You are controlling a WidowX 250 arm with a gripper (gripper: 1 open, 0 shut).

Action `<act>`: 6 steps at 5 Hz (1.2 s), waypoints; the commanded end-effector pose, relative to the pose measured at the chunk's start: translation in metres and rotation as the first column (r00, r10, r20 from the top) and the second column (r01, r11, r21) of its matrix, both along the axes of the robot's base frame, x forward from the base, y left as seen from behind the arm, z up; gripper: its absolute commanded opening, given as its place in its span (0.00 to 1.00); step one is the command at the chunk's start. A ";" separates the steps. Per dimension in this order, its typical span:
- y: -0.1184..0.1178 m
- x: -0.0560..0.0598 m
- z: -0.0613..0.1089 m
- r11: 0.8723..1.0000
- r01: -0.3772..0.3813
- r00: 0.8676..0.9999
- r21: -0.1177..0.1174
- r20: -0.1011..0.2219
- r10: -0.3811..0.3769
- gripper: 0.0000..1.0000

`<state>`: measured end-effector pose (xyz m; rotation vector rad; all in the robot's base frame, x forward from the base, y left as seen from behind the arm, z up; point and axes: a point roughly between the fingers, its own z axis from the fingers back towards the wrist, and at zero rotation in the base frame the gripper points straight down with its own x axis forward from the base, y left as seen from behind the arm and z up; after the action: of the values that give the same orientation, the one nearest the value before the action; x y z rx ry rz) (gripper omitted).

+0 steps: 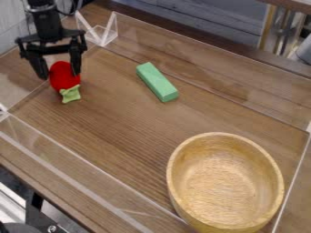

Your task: Move the red fruit to the right

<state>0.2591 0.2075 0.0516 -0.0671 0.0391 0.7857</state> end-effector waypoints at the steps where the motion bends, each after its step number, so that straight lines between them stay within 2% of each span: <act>1: 0.006 0.004 0.009 0.999 0.032 0.998 0.029 0.048 -0.033 1.00; 2: 0.005 0.005 0.007 0.997 0.067 0.996 0.034 0.063 -0.069 1.00; 5: 0.005 0.029 0.025 0.999 0.004 0.996 0.038 0.088 -0.007 1.00; 6: 0.005 0.026 0.025 0.998 -0.058 0.994 0.037 0.091 0.054 1.00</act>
<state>0.2811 0.2100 0.0612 -0.0784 -0.0141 0.8369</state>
